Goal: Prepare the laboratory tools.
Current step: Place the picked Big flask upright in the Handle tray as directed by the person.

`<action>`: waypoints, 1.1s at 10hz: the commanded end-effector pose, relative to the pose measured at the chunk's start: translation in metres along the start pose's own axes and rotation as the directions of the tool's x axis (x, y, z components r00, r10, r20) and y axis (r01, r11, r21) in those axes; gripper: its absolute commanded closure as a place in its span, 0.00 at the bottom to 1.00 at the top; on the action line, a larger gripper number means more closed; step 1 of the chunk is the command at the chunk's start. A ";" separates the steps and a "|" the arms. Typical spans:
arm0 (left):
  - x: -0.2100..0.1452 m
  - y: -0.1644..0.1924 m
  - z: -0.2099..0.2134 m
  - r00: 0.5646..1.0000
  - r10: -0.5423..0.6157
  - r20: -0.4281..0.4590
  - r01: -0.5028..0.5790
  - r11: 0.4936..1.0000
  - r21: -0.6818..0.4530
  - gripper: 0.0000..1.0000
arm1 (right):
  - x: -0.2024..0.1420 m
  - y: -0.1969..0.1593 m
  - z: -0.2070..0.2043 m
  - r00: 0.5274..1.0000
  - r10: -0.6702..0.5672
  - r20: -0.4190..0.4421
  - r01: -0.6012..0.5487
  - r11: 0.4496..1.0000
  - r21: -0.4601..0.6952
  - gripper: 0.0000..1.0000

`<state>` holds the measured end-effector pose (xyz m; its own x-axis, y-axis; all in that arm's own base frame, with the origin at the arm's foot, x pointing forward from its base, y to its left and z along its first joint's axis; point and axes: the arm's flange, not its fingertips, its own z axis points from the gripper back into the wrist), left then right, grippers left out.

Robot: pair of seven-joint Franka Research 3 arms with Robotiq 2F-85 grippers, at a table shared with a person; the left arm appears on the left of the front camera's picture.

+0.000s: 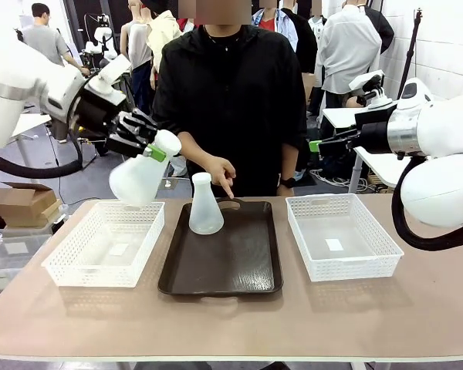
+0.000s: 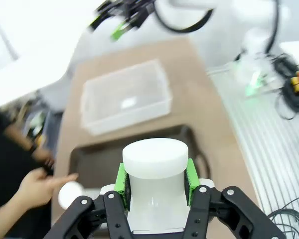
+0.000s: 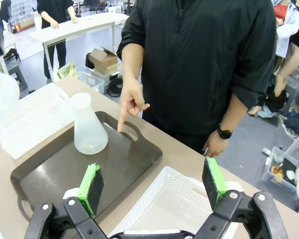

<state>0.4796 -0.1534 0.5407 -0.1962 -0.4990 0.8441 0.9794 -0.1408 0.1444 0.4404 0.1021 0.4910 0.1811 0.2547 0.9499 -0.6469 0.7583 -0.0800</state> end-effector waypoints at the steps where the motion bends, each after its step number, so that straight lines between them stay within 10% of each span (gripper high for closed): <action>1: -0.029 0.020 -0.010 0.993 0.036 0.115 -0.025 0.995 -0.094 1.00 | 0.001 0.000 0.000 1.000 0.003 0.011 -0.003 1.000 -0.003 0.00; 7: -0.086 0.031 -0.082 0.913 0.110 0.392 -0.054 0.987 -0.152 1.00 | 0.001 0.000 0.000 1.000 0.003 0.011 -0.003 1.000 -0.003 0.00; 11: -0.090 0.028 -0.090 0.923 0.136 0.361 -0.080 0.983 -0.166 1.00 | 0.001 0.000 0.000 1.000 0.003 0.011 -0.003 1.000 -0.003 0.00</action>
<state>0.5207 -0.1861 0.4205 -0.0293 -0.1570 0.9872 0.9696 -0.2445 -0.0101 0.4403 0.1022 0.4909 0.1810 0.2549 0.9499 -0.6471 0.7582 -0.0801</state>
